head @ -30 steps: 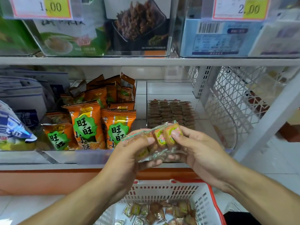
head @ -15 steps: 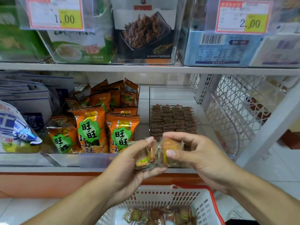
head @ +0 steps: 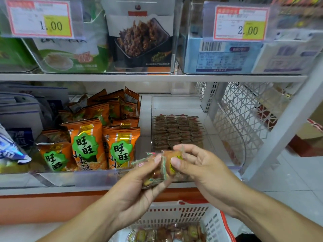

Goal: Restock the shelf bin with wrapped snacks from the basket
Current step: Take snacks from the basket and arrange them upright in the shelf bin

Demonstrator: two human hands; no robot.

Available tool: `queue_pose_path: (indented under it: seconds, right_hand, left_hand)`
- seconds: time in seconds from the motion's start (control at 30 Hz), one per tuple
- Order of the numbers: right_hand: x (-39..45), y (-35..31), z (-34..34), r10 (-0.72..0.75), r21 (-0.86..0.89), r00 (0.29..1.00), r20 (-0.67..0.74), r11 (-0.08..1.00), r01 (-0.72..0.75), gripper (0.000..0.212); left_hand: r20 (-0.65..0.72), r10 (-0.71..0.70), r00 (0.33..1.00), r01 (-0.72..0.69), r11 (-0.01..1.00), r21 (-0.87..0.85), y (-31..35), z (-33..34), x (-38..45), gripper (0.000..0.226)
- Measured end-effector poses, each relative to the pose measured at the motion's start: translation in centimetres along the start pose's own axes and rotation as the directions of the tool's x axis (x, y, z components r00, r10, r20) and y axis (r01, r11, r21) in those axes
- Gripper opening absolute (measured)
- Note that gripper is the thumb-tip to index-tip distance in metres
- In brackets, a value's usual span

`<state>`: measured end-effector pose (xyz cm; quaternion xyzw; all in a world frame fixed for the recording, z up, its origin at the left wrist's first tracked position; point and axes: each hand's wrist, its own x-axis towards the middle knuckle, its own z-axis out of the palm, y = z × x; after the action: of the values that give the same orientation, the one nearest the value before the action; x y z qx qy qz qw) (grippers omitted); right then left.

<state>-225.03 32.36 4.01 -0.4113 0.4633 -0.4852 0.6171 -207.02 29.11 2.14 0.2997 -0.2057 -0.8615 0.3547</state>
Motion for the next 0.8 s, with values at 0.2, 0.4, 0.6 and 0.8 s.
queue_pose_path:
  seconds: [0.2,0.4,0.6,0.8]
  right_hand:
    - [0.8,-1.6,-2.1,-0.079,0.028,0.987,-0.138,0.996,0.083,0.044]
    - [4.2,-3.2,-8.5,-0.245,-0.843,0.919,-0.310,0.517,-0.147,0.041]
    - [8.6,-0.1,-10.0,-0.077,-0.888,0.910,-0.407,0.267,-0.374,0.035]
    - [10.5,1.1,-10.3,-0.019,-0.834,0.882,-0.471,0.333,-0.439,0.085]
  left_hand:
    - [-0.076,0.054,0.996,-0.042,0.987,0.156,-0.9,-0.1,0.9,0.040]
    - [-0.054,0.080,0.995,-0.055,0.932,0.358,-2.1,0.6,1.3,0.075]
    - [-0.080,0.084,0.993,-0.041,0.902,0.430,-2.7,0.3,1.9,0.076]
    - [-0.085,0.060,0.995,-0.015,0.891,0.454,-2.8,0.0,2.1,0.077]
